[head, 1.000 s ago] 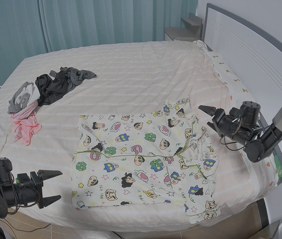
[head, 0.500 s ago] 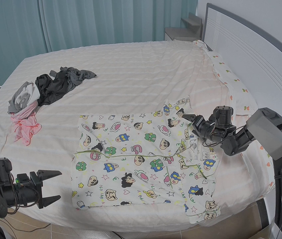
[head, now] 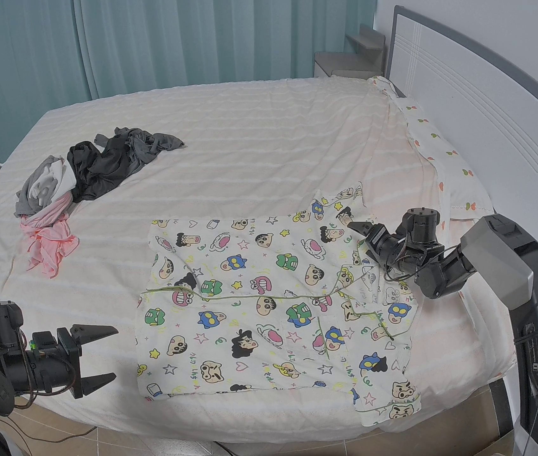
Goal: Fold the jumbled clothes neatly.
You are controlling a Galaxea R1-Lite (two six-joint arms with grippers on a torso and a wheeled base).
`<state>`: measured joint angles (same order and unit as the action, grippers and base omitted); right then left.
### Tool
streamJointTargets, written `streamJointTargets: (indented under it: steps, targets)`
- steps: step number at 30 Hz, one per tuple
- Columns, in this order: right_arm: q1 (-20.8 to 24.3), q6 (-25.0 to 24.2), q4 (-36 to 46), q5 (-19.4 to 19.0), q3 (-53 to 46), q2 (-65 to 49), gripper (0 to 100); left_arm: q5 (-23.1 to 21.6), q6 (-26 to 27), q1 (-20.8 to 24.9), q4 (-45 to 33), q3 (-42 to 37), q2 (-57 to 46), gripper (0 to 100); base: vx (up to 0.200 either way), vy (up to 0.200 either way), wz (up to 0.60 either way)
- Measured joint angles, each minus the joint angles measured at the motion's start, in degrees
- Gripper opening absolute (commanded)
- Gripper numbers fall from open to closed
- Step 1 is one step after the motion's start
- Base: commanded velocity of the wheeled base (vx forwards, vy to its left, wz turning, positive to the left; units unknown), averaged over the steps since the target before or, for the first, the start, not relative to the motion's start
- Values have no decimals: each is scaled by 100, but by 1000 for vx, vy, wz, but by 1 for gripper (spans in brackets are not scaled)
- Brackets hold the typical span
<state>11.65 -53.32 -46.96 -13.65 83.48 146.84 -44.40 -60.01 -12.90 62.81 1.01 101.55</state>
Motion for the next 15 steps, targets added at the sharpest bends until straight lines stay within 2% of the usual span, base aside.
streamJointTargets:
  steps: [15]
  targets:
    - [-199, 50, -395, 33, -1399, -1385, 100, 6, 7, 0, 1, -2, -1, 100, 0, 0, 0]
